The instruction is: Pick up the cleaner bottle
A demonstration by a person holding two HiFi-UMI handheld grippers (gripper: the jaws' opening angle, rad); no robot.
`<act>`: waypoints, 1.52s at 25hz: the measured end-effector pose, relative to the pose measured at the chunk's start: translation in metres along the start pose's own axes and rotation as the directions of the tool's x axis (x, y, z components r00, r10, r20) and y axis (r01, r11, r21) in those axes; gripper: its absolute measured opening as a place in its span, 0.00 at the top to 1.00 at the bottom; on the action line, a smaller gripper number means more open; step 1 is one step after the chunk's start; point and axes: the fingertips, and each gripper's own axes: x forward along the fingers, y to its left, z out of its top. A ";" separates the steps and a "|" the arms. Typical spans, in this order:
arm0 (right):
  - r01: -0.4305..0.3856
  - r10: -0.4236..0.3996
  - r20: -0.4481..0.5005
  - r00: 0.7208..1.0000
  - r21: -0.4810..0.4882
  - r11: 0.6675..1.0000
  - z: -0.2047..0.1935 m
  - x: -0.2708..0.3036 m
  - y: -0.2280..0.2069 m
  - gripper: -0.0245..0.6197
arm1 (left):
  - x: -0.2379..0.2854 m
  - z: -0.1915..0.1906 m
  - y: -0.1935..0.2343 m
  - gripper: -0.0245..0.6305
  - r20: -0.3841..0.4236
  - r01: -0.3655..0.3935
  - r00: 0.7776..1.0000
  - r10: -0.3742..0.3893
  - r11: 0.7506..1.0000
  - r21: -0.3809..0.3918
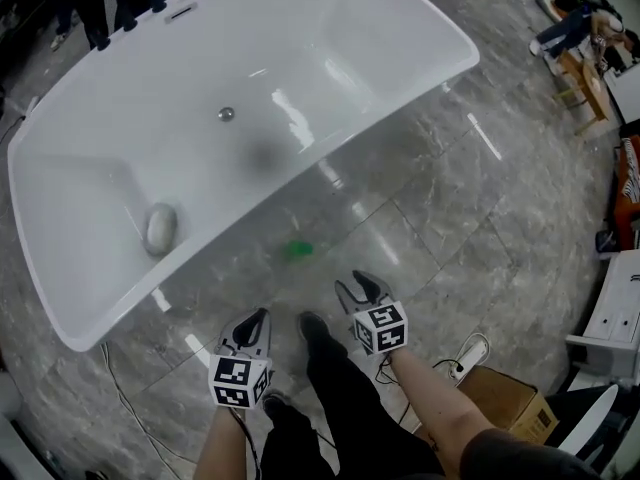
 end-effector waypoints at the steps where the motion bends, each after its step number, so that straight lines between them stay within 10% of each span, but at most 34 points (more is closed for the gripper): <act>1: -0.001 0.001 0.002 1.000 -0.013 1.000 -0.007 0.008 -0.001 0.68 | 0.005 -0.008 0.004 0.93 -0.001 0.005 1.000 -0.005 1.000 0.007; 7: -0.019 0.019 0.013 1.000 -0.035 0.999 -0.059 0.060 -0.007 0.48 | 0.039 -0.053 0.040 0.93 0.004 0.031 0.999 -0.032 0.999 0.033; 38: -0.141 0.165 0.066 0.984 -0.275 0.951 -0.181 0.305 -0.062 0.48 | 0.269 -0.148 0.131 0.93 0.087 0.151 0.981 -0.176 0.959 0.241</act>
